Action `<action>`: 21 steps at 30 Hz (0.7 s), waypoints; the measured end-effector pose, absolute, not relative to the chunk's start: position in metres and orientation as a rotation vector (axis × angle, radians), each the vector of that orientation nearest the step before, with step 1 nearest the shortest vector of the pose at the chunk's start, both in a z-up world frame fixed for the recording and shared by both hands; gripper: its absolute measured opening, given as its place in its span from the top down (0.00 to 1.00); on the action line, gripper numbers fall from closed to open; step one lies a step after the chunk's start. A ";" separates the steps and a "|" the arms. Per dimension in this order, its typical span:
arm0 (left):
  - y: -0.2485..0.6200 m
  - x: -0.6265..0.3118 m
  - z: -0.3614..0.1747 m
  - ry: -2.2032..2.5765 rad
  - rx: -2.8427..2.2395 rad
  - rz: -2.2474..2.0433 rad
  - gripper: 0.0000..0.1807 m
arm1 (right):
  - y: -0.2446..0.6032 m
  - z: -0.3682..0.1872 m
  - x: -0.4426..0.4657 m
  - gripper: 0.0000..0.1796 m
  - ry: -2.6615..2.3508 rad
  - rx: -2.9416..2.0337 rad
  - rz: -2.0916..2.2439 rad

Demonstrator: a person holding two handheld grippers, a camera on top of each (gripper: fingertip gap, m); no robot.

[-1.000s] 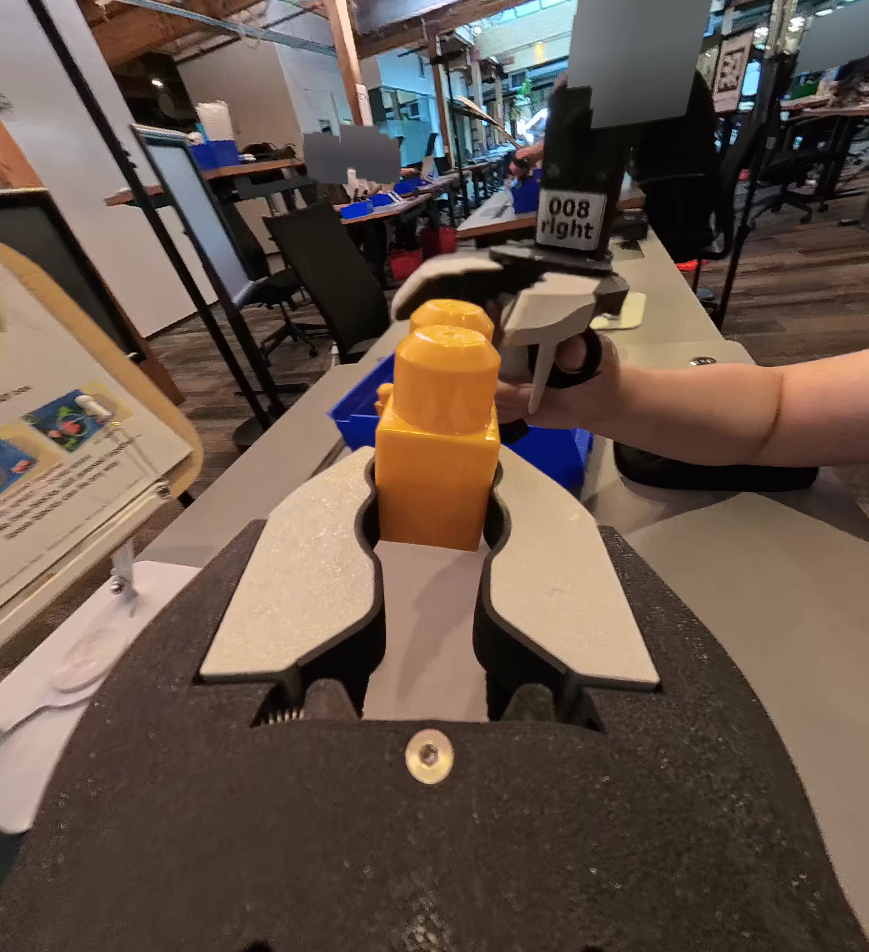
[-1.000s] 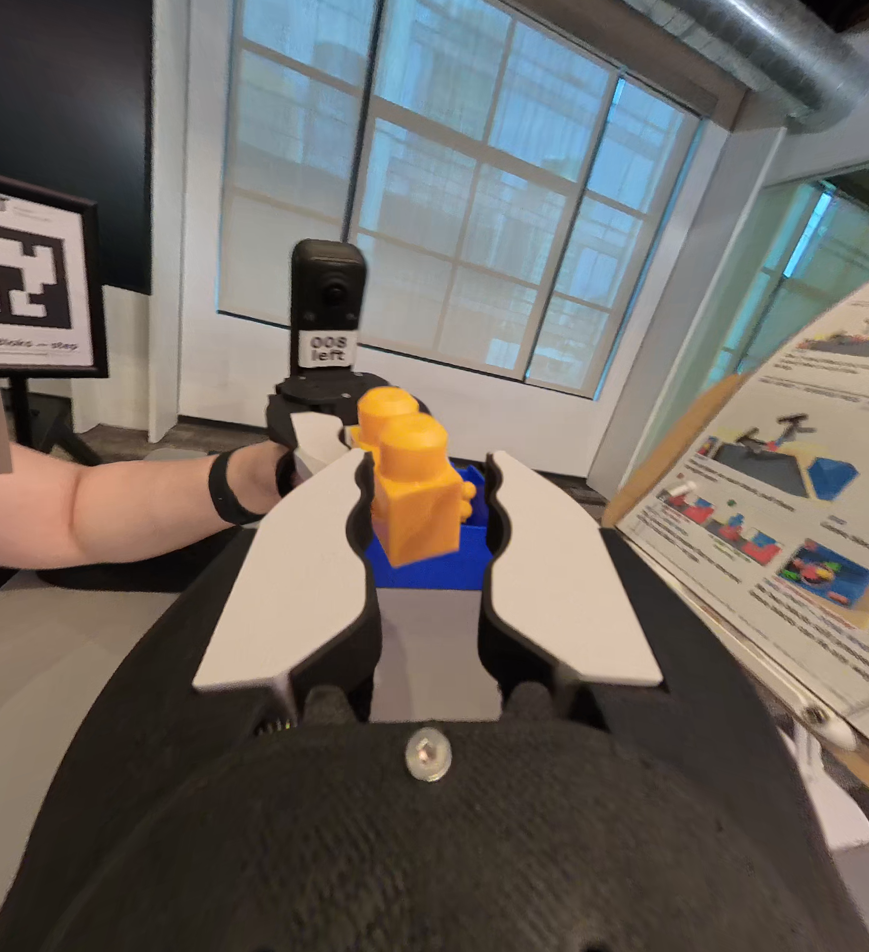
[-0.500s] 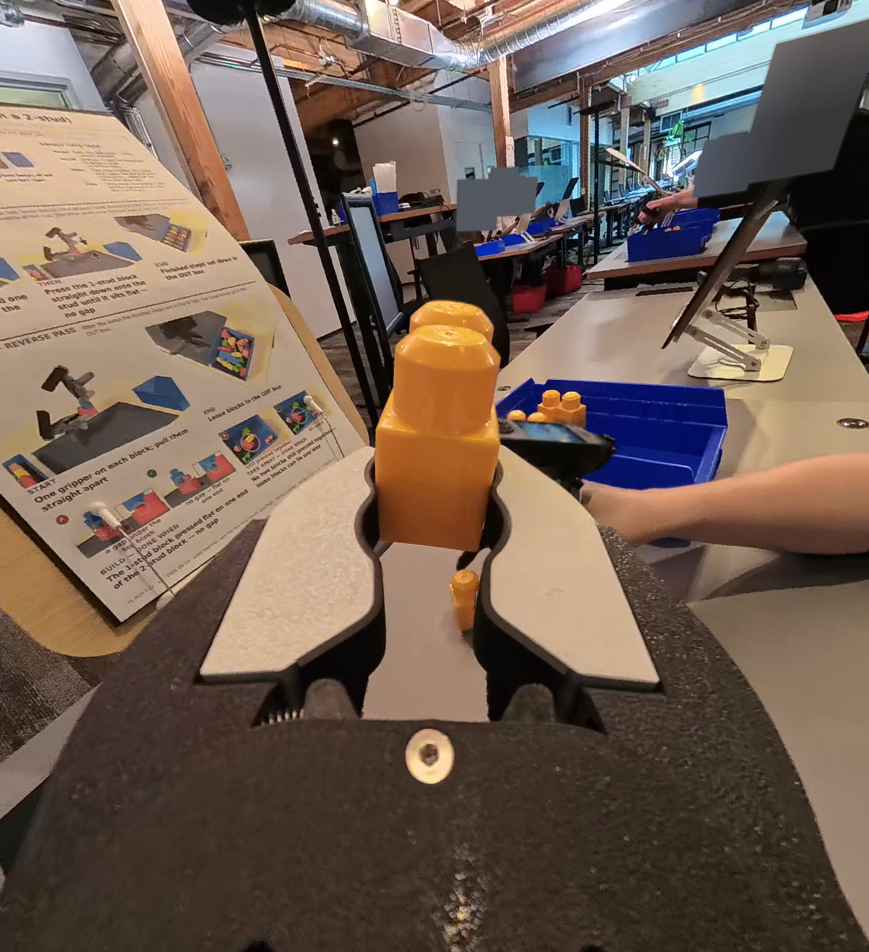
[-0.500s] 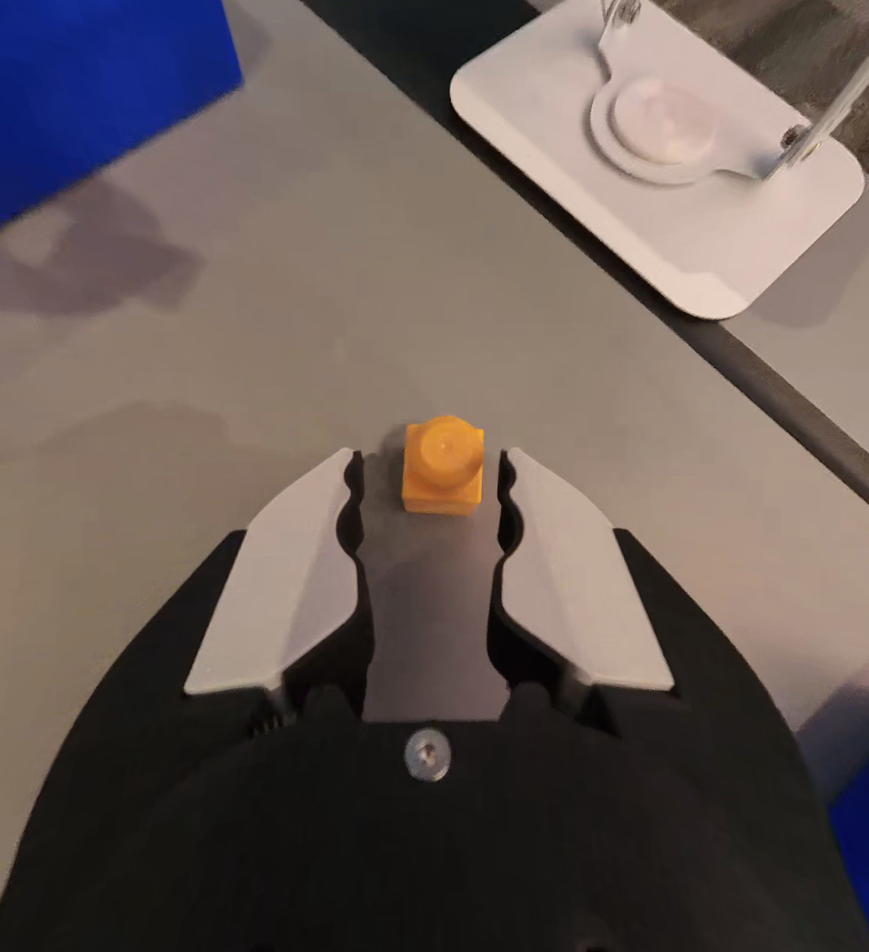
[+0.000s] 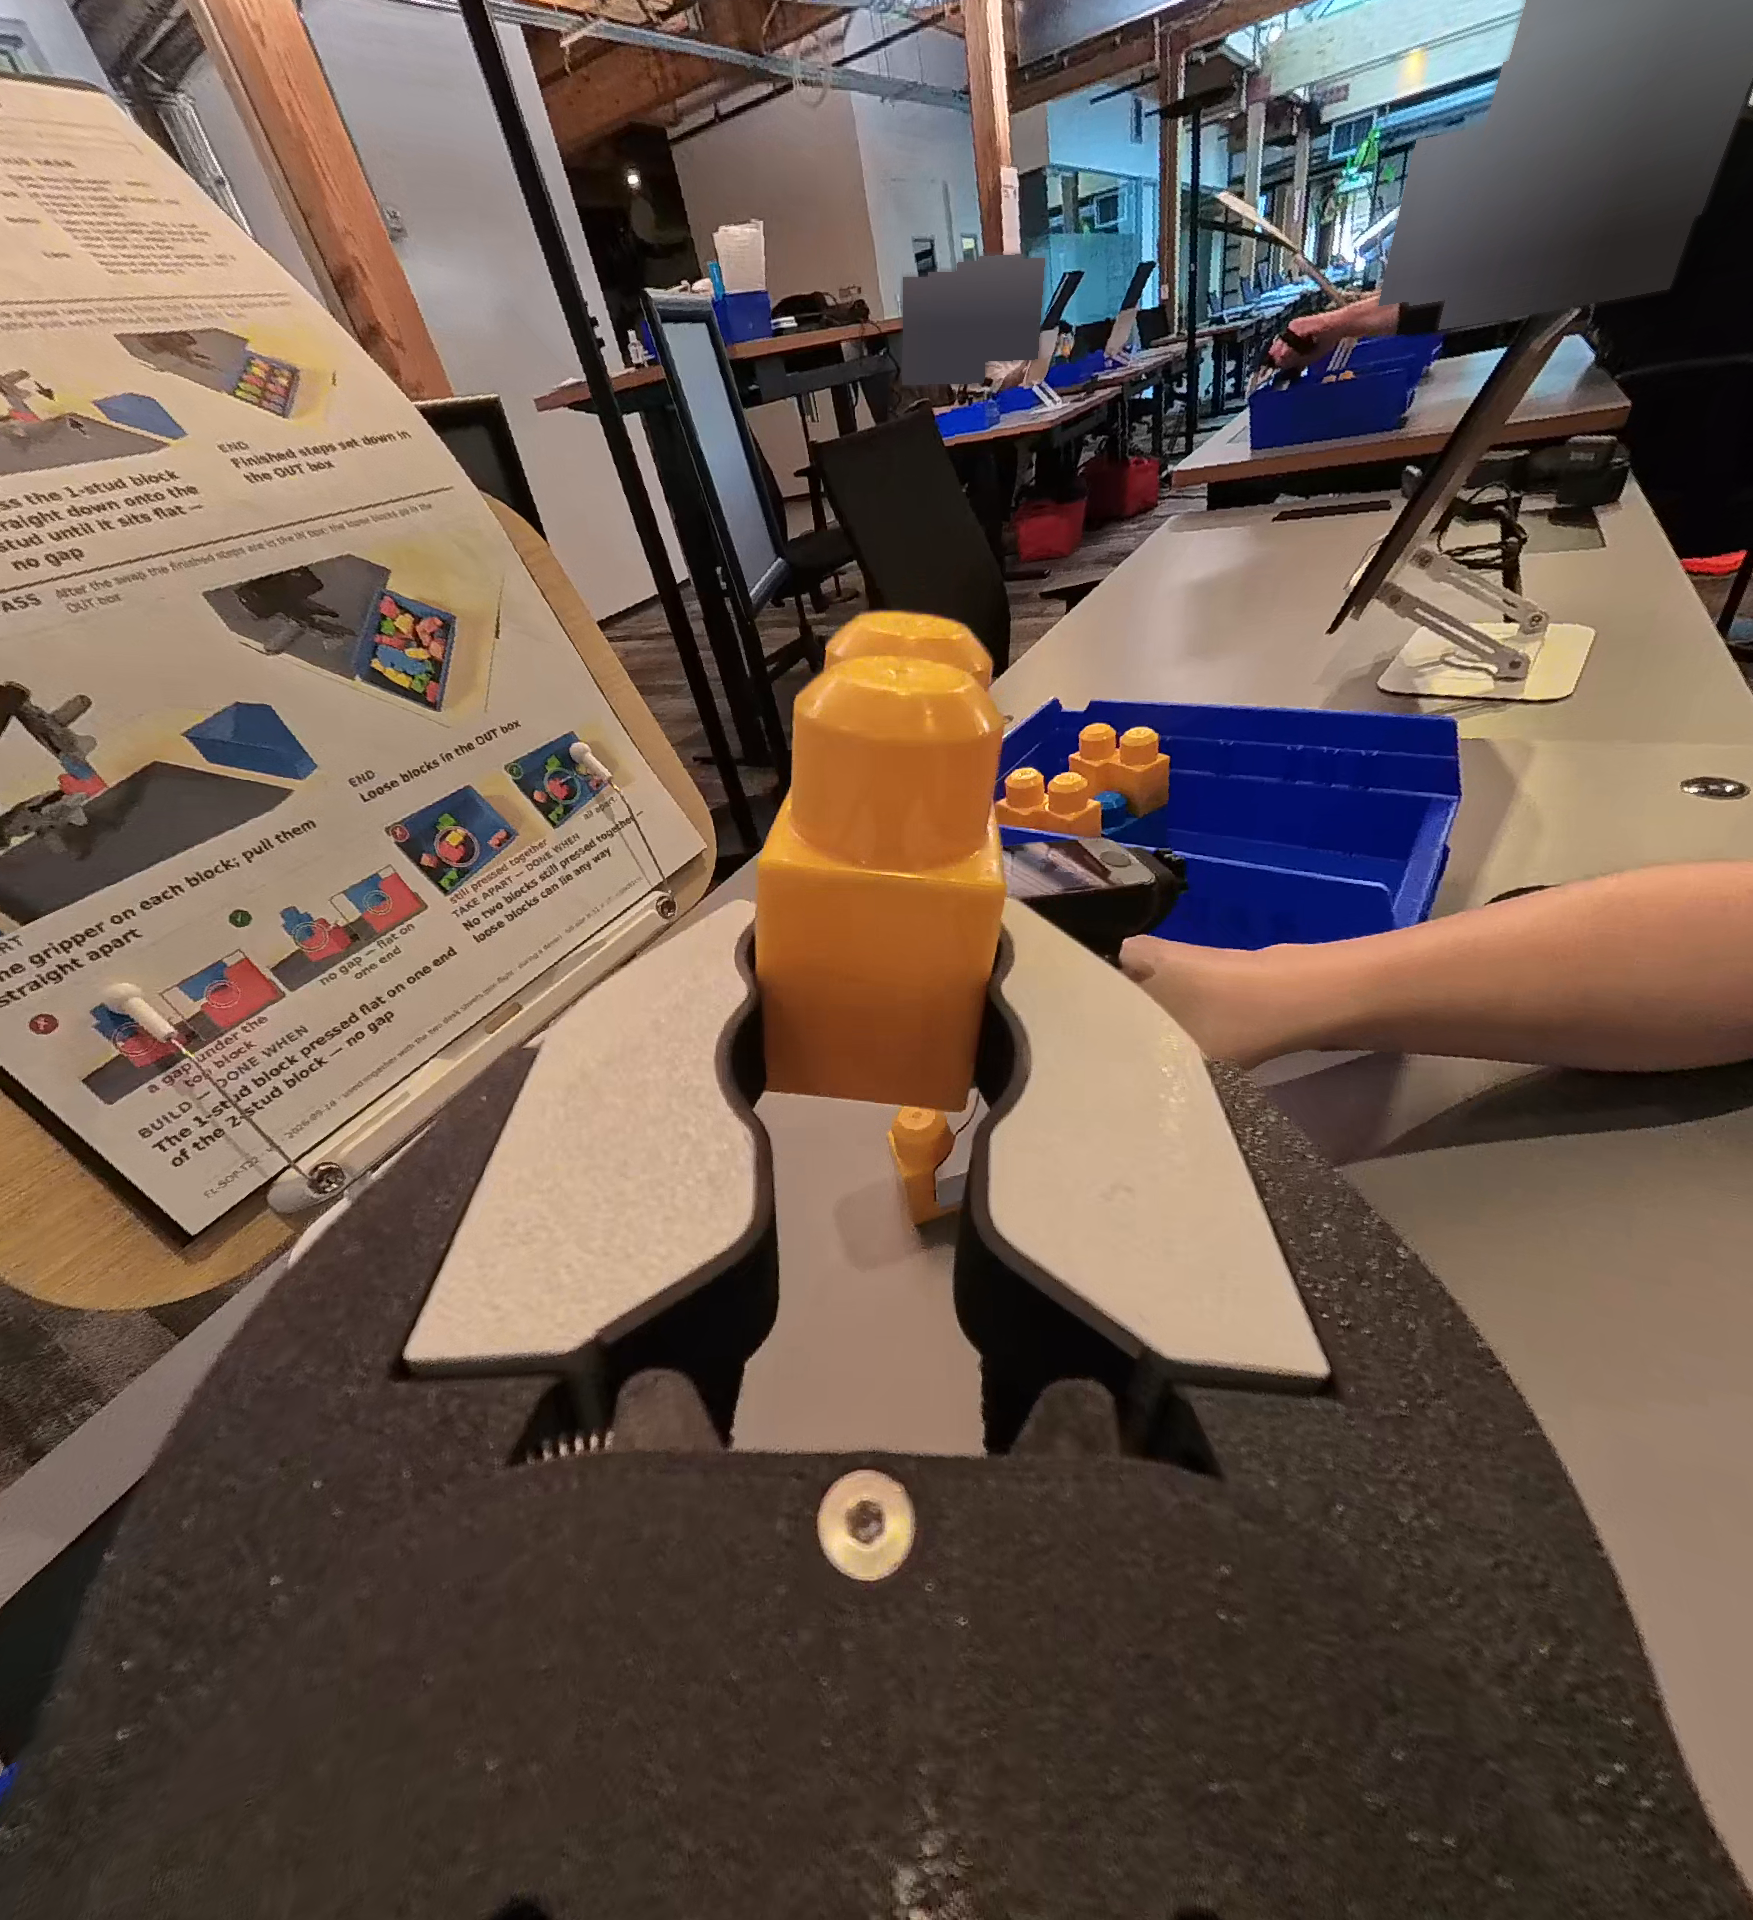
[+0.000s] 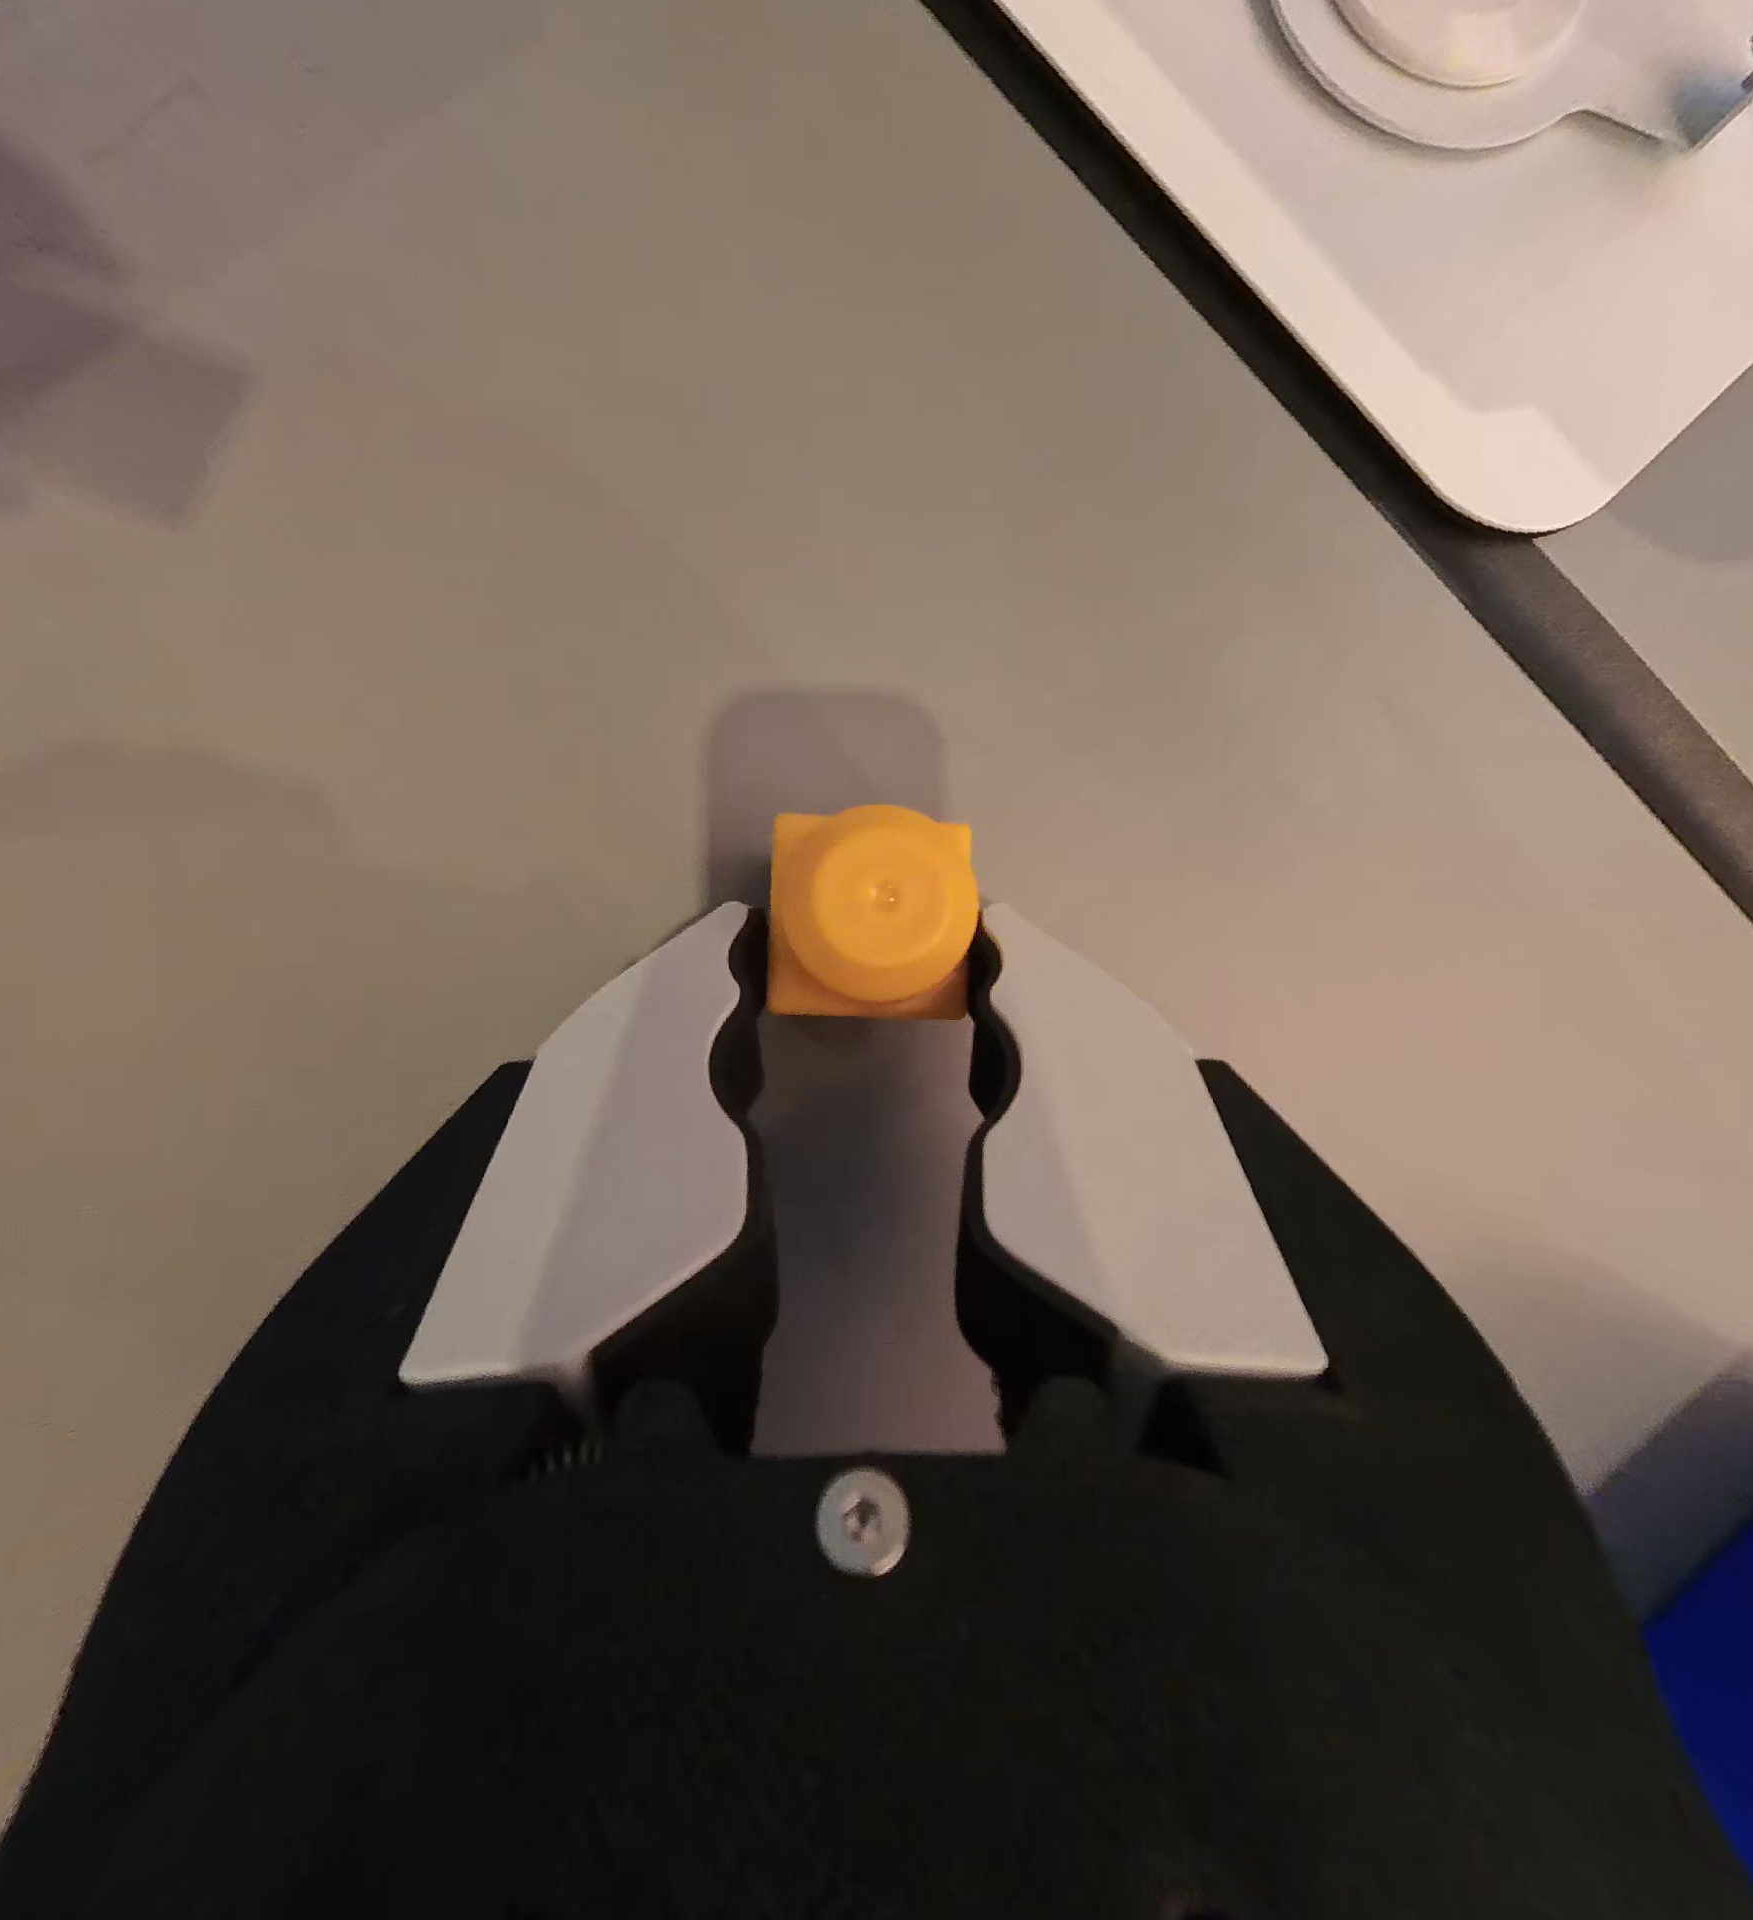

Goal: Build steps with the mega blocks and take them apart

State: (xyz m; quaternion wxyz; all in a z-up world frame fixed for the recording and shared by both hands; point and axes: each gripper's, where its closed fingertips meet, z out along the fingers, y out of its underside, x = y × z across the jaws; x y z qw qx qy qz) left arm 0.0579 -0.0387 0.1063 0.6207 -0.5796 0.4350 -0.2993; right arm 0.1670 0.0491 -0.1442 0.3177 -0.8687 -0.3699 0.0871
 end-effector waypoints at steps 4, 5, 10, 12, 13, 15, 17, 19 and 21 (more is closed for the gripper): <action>-0.040 0.059 0.105 1.008 -1.329 -0.685 0.79 | 0.046 -0.136 0.166 0.79 -0.996 -2.265 0.260; -0.039 0.060 0.105 1.007 -1.330 -0.689 0.79 | 0.046 -0.129 0.166 0.79 -0.996 -2.247 0.273; -0.037 0.075 0.085 1.018 -1.377 -0.814 0.79 | 0.043 -0.043 0.179 0.79 -0.868 -2.041 0.452; -0.037 0.091 0.070 1.007 -1.422 -0.956 0.79 | 0.031 0.007 0.184 0.79 -0.785 -1.895 0.648; -0.038 0.099 0.062 0.994 -1.443 -1.048 0.79 | 0.021 0.033 0.186 0.79 -0.768 -1.802 0.752; -0.042 0.115 0.049 0.967 -1.469 -1.219 0.79 | -0.005 0.076 0.190 0.80 -0.780 -1.625 0.933; -0.047 0.128 0.038 0.973 -1.488 -1.313 0.79 | -0.035 0.096 0.189 0.80 -0.885 -1.523 1.078; -0.052 0.138 0.027 1.011 -1.512 -1.330 0.79 | -0.050 0.099 0.187 0.80 -0.965 -1.486 1.125; -0.057 0.145 0.018 1.052 -1.532 -1.318 0.79 | -0.055 0.094 0.185 0.80 -1.018 -1.503 1.123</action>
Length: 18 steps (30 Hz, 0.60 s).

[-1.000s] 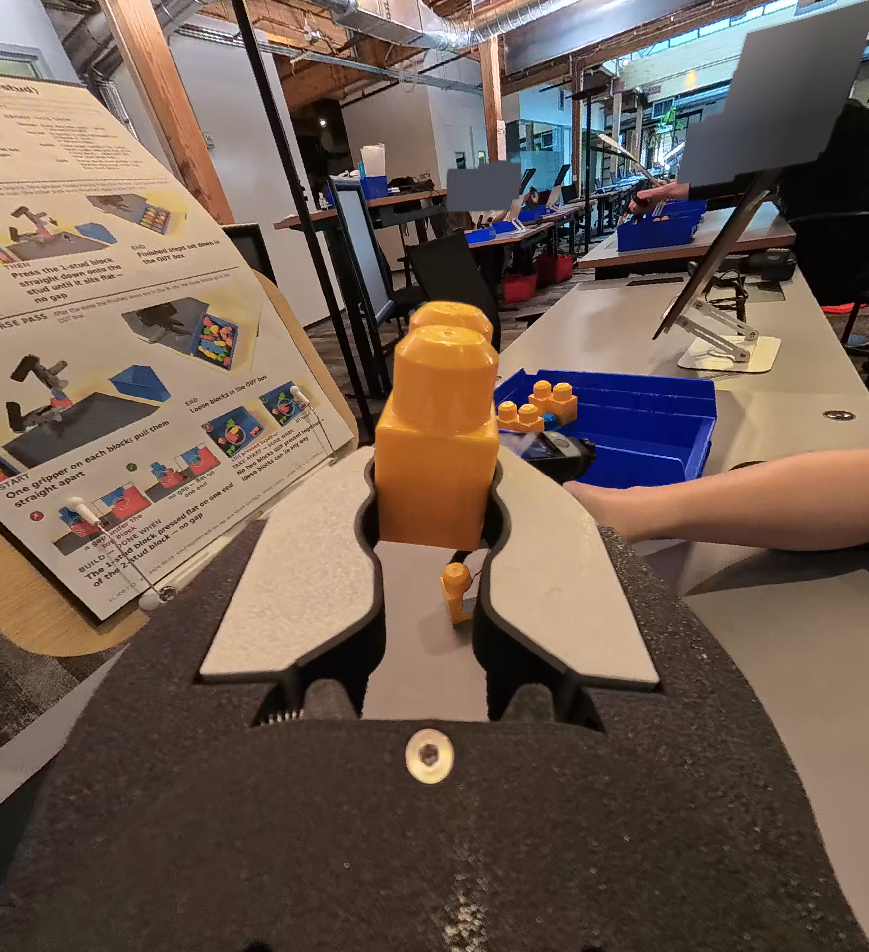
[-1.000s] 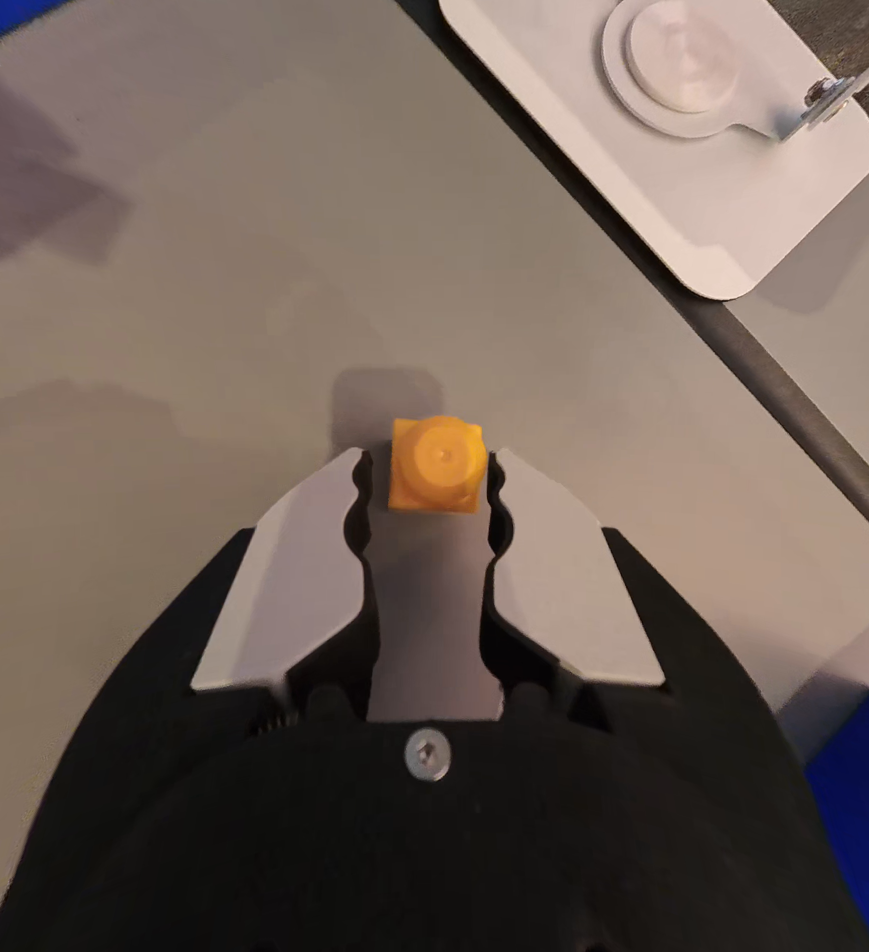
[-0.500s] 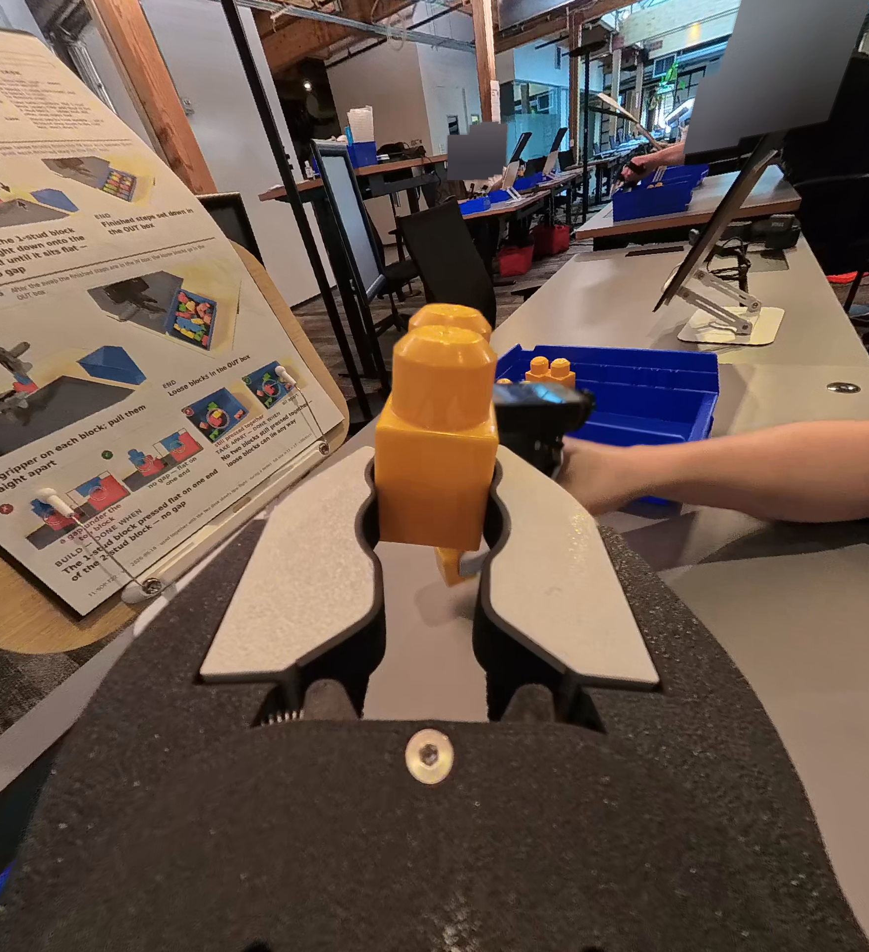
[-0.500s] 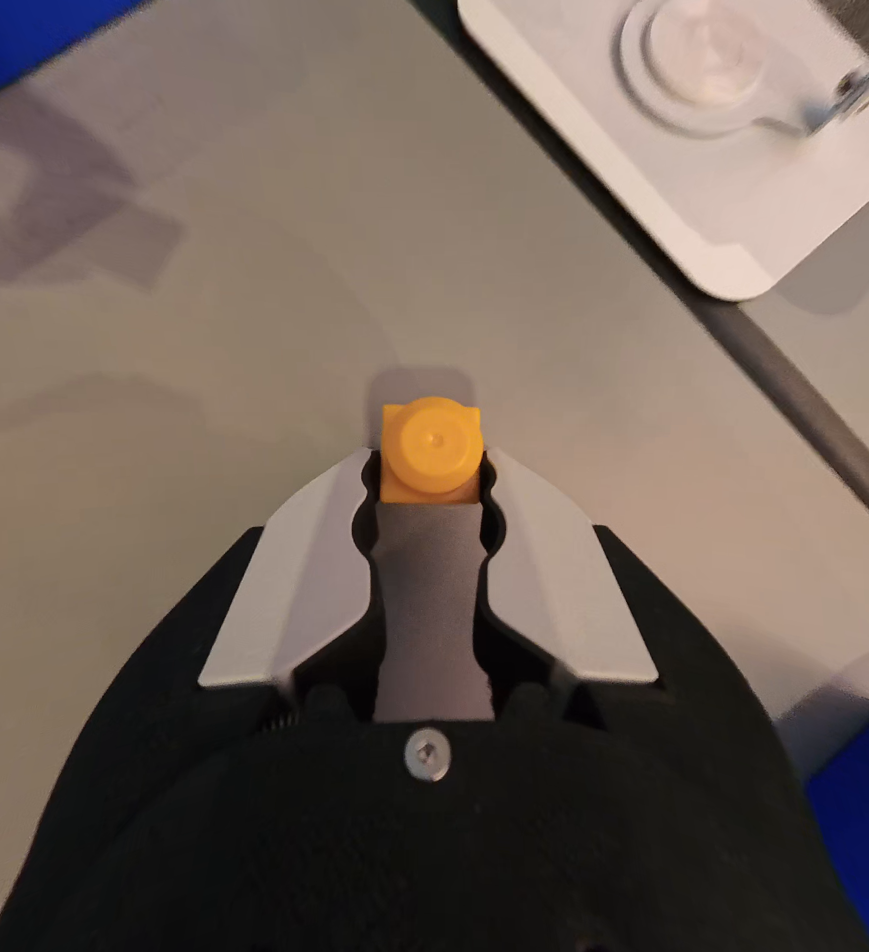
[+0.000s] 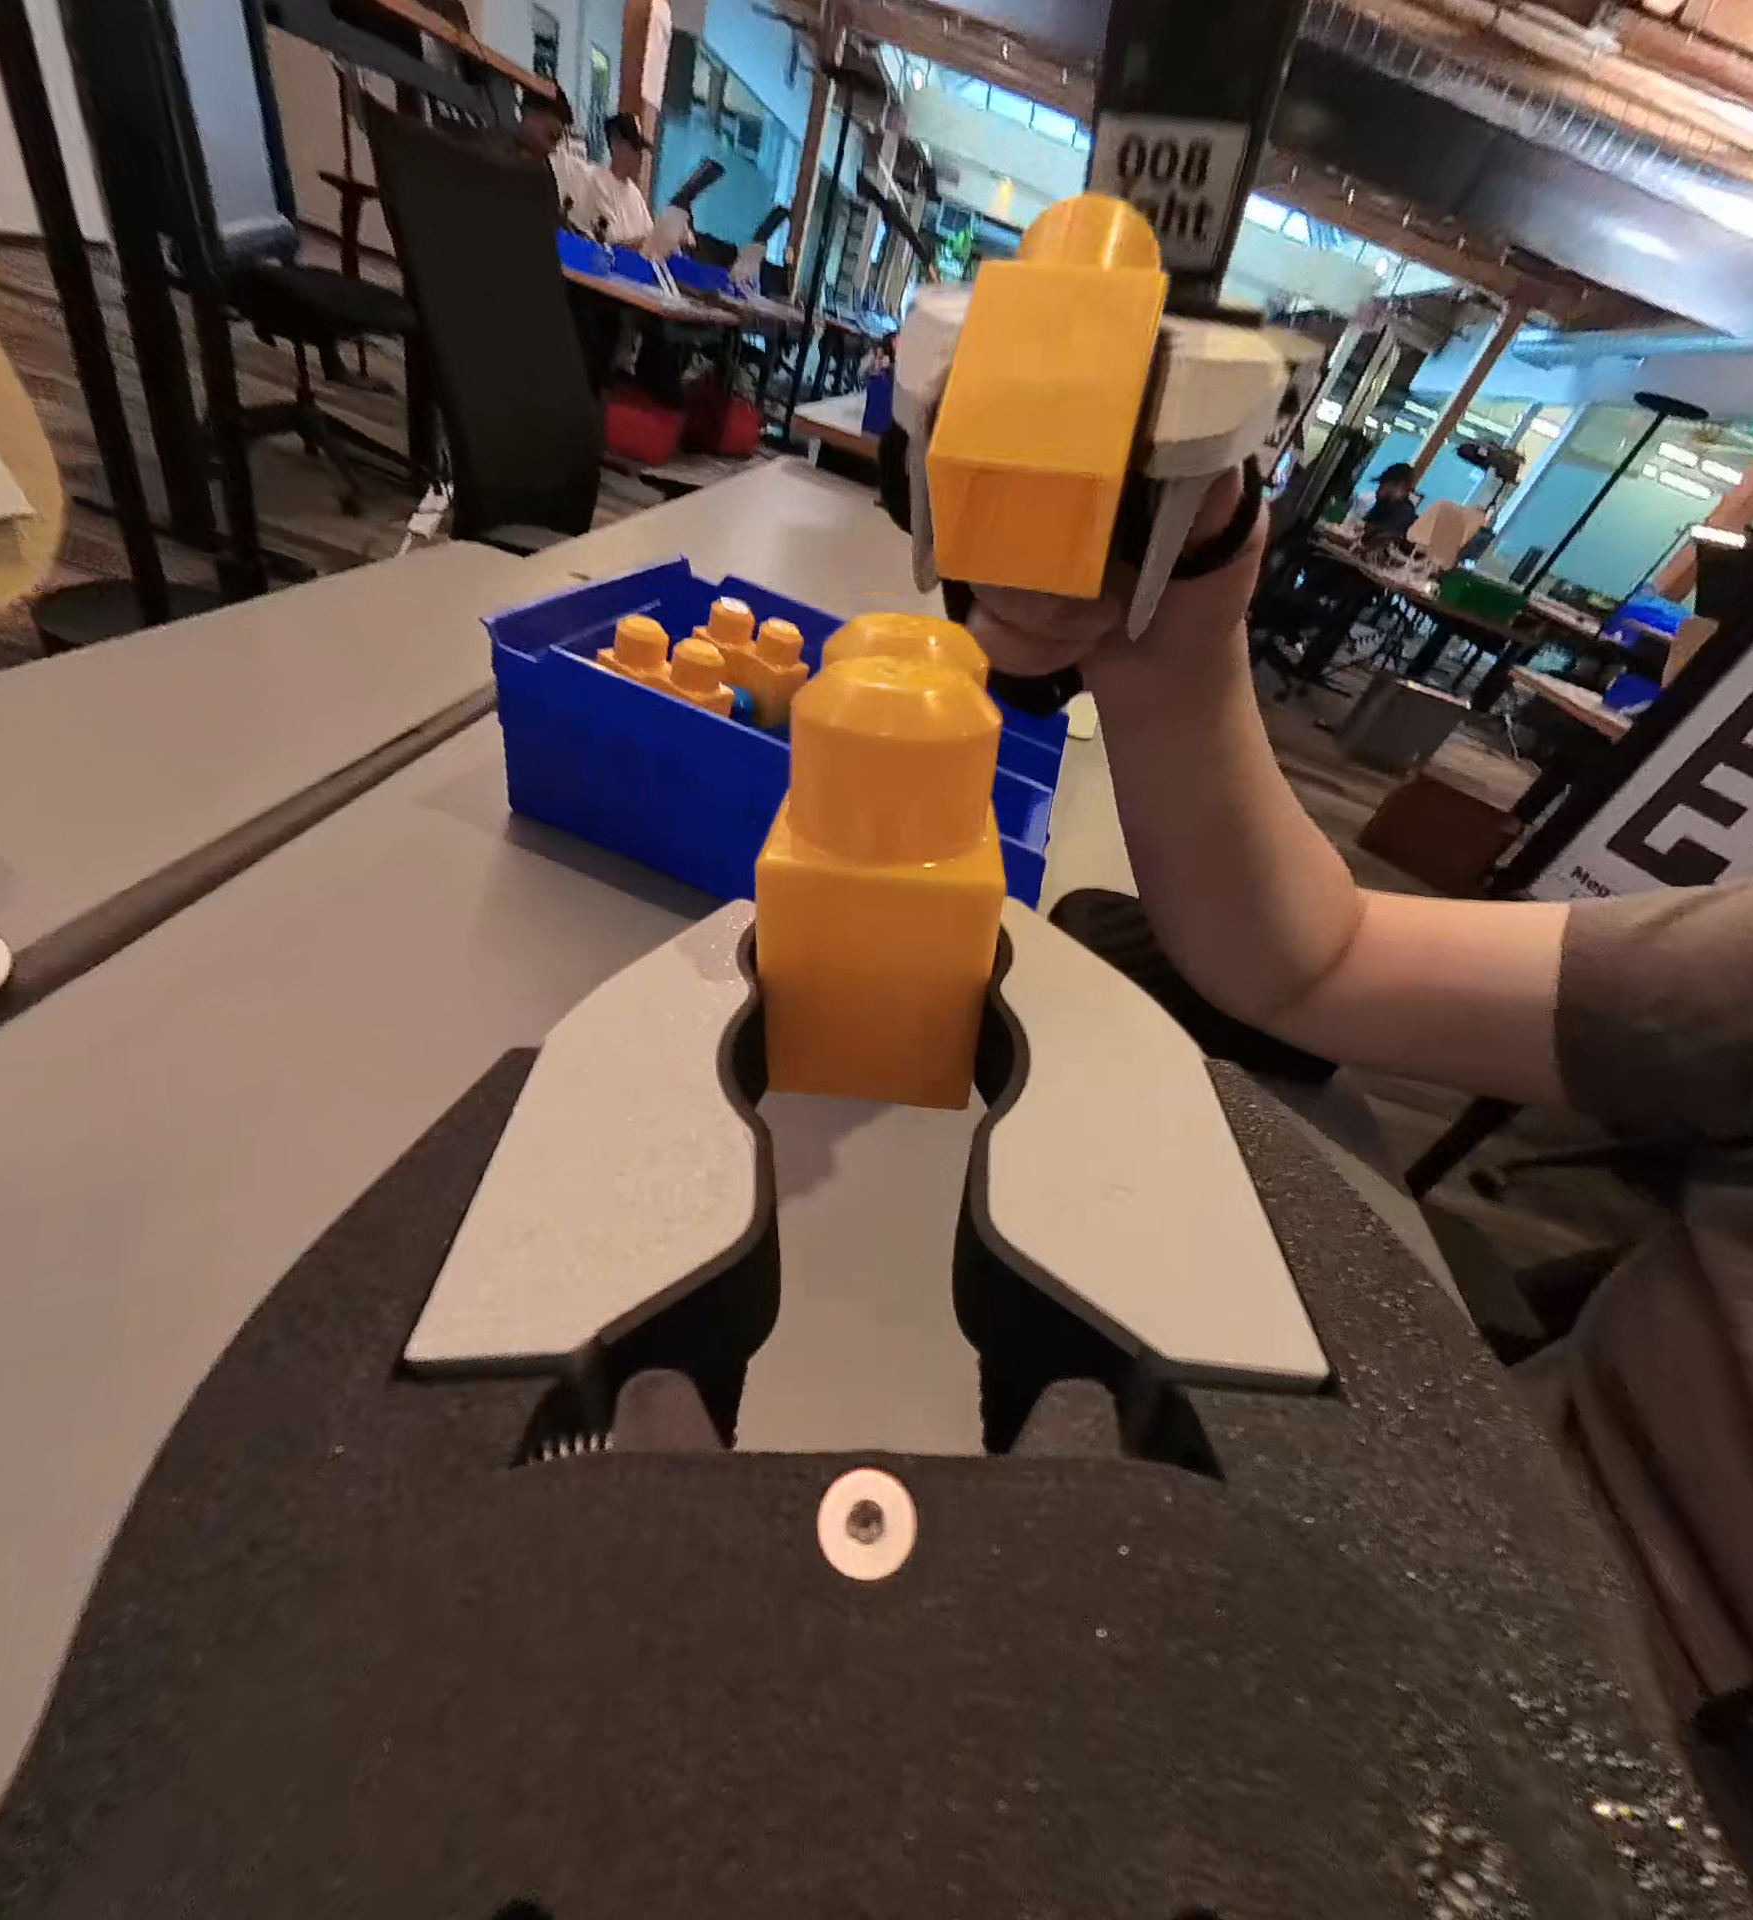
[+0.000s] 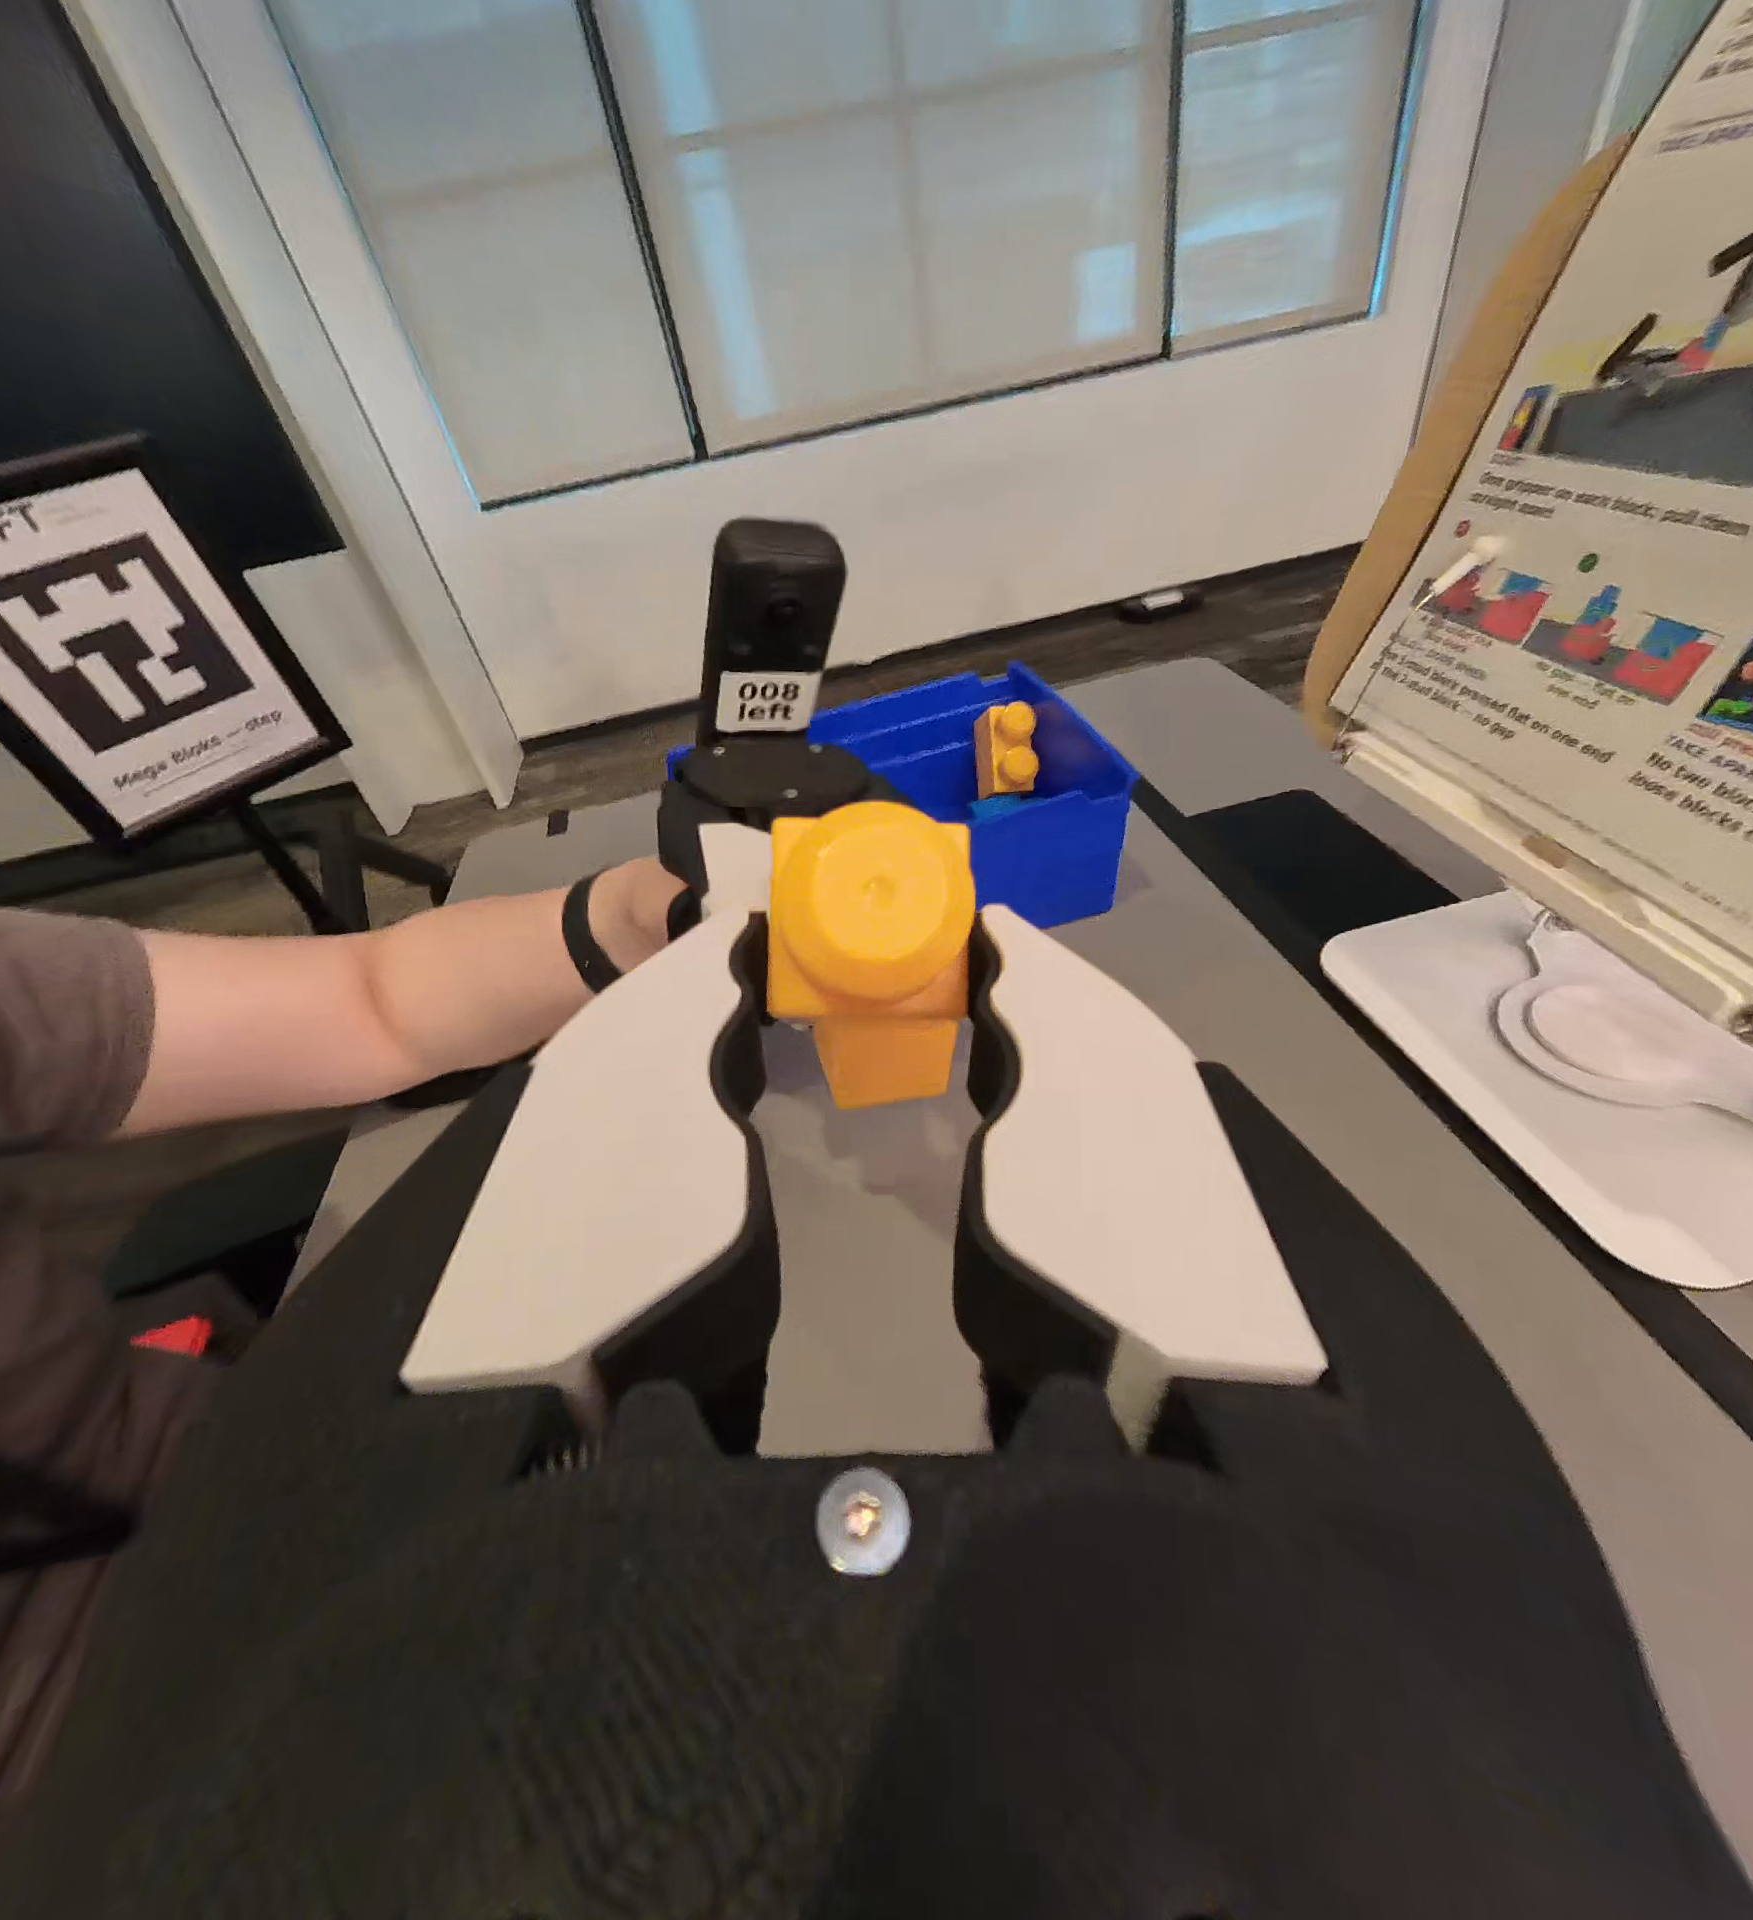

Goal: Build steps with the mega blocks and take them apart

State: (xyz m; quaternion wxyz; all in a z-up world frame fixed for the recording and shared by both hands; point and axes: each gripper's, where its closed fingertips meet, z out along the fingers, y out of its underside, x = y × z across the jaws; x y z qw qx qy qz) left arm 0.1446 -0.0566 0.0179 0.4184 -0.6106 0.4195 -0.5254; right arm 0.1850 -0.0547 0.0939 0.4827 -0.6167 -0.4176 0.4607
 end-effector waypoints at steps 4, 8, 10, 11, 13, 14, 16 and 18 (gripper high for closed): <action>-0.067 0.155 0.000 1.159 -1.577 -1.279 0.80 | -0.059 0.073 0.179 0.80 -1.129 -1.589 1.106; -0.079 0.163 -0.004 1.230 -1.595 -1.297 0.80 | -0.065 0.048 0.177 0.80 -1.249 -1.693 1.061; -0.083 0.165 -0.009 1.262 -1.617 -1.289 0.80 | -0.069 0.038 0.177 0.79 -1.293 -1.743 1.070; -0.084 0.166 -0.011 1.272 -1.627 -1.287 0.80 | -0.070 0.035 0.177 0.79 -1.300 -1.767 1.081; -0.087 0.168 -0.012 1.264 -1.642 -1.345 0.79 | -0.072 0.032 0.178 0.79 -1.290 -1.800 1.130; -0.089 0.169 -0.012 1.254 -1.653 -1.386 0.79 | -0.072 0.033 0.178 0.79 -1.273 -1.809 1.165; -0.093 0.171 -0.013 1.249 -1.671 -1.445 0.80 | -0.074 0.032 0.178 0.80 -1.260 -1.821 1.218; -0.096 0.171 -0.014 1.243 -1.686 -1.493 0.80 | -0.076 0.030 0.177 0.80 -1.263 -1.833 1.238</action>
